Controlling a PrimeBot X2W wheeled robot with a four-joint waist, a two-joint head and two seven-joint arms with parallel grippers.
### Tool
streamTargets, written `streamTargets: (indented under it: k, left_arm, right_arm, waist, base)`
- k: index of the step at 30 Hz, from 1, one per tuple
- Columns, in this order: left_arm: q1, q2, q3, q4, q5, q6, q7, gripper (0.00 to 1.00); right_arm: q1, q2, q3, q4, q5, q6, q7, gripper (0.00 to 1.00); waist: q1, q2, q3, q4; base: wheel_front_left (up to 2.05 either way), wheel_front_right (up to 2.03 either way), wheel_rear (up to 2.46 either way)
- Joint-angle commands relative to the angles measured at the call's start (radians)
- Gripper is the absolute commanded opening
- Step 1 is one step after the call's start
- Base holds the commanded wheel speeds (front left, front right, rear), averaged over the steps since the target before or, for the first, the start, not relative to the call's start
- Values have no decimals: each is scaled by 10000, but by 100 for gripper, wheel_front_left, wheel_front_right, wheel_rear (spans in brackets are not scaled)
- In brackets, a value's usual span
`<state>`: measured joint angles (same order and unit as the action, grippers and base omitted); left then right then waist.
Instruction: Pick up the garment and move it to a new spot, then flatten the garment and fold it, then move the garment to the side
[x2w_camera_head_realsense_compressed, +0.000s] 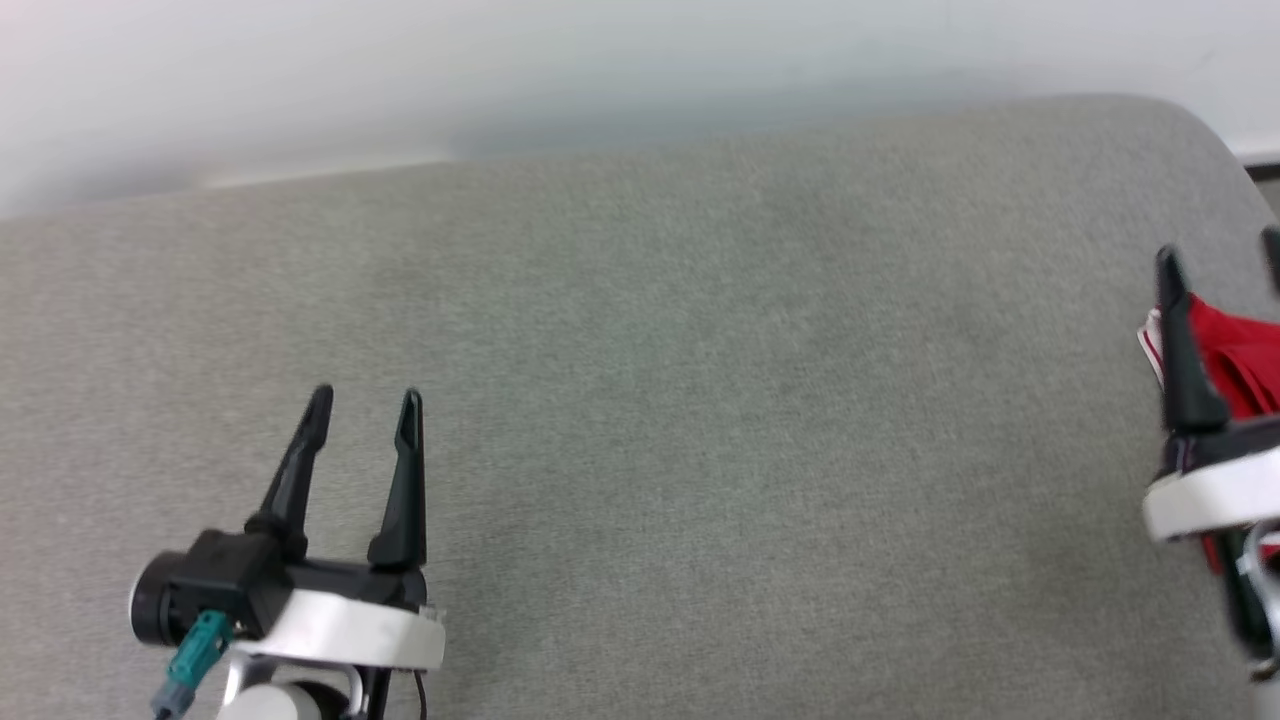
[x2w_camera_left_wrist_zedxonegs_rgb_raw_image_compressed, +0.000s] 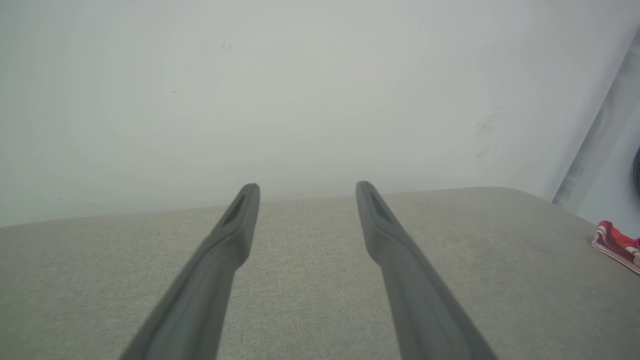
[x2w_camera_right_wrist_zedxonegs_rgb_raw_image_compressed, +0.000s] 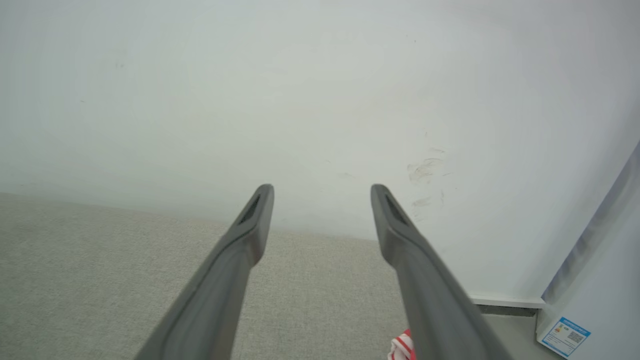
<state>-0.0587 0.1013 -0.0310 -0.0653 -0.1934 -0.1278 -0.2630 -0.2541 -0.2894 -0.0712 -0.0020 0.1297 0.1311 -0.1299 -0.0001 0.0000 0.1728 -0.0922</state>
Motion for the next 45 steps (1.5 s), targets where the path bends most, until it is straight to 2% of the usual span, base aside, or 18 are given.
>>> streamTargets:
  k: [1, 8, 13, 24, 45]
  left_arm:
    - [236, -65, 33, 97, 24, 16, -20, 100]
    - [858, -206, 155, 416, 110, -11, -20, 100]
    - [1060, -286, 210, 488, 76, -20, -20, 100]
    - [1168, -304, 149, 195, 164, -32, -20, 100]
    - [1235, -382, 268, 204, 147, -32, -20, 100]
  right_arm:
    - [363, 279, 56, -73, 58, -8, -123, 100]
    - [1606, 1585, 209, 194, 123, -8, -734, 100]
    - [2120, 1917, 352, 380, -78, -8, -1045, 100]
    - [2251, 2202, 547, 565, -302, -8, -1263, 100]
    - [2210, 2294, 524, 498, -317, -8, -1340, 100]
  waist:
    - [1, 0, -377, 311]
    - [1, 0, -799, 530]
    - [1, 0, -983, 570]
    - [1, 0, -1027, 562]
    - [1, 0, -1089, 562]
  base:
    - [0, 0, 0]
    - [0, 0, 0]
    - [0, 0, 0]
    - [0, 0, 0]
    - [0, 0, 0]
